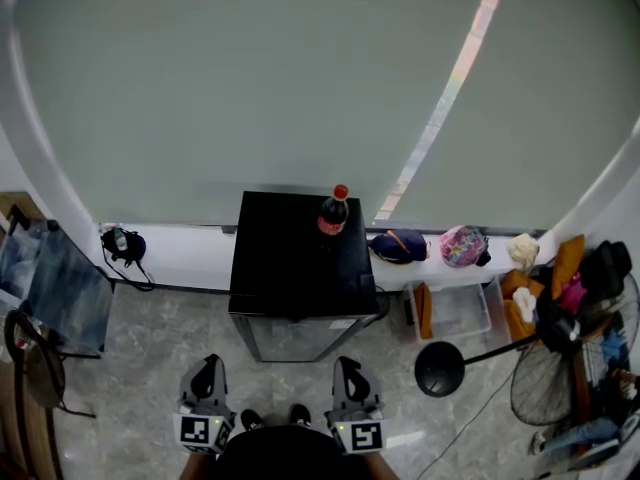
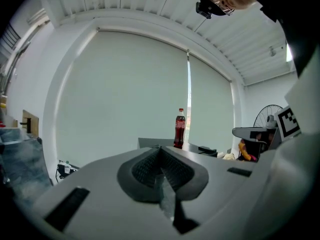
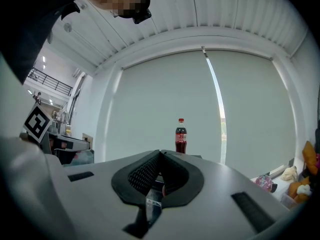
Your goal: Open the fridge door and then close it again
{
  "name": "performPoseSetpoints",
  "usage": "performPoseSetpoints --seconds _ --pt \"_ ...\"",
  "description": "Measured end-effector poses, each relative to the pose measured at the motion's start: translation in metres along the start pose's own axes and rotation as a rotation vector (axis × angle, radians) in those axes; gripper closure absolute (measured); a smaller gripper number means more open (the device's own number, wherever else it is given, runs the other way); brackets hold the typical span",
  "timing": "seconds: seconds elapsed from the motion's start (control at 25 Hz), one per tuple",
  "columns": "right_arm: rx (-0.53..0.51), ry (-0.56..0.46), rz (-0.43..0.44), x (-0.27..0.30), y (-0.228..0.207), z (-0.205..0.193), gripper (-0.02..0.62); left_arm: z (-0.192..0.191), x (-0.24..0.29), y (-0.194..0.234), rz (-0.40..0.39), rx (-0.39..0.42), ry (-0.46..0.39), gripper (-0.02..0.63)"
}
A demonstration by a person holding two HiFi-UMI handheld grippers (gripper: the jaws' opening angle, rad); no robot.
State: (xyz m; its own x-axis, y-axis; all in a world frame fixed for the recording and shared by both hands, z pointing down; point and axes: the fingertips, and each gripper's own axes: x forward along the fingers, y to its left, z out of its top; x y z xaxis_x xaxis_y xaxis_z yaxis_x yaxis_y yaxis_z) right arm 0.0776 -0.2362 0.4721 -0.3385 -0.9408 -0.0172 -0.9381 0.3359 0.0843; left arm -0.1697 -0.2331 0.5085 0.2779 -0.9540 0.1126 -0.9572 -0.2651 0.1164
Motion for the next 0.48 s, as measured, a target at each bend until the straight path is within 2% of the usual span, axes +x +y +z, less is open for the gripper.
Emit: performPoseSetpoints --seconds 0.32,0.48 --pt "0.021 -0.010 0.003 -0.002 0.000 0.002 0.589 0.004 -0.001 -0.007 -0.017 0.018 -0.007 0.598" --pt "0.018 -0.016 0.006 -0.005 0.000 0.004 0.588 0.007 -0.002 -0.012 -0.026 0.002 -0.008 0.600"
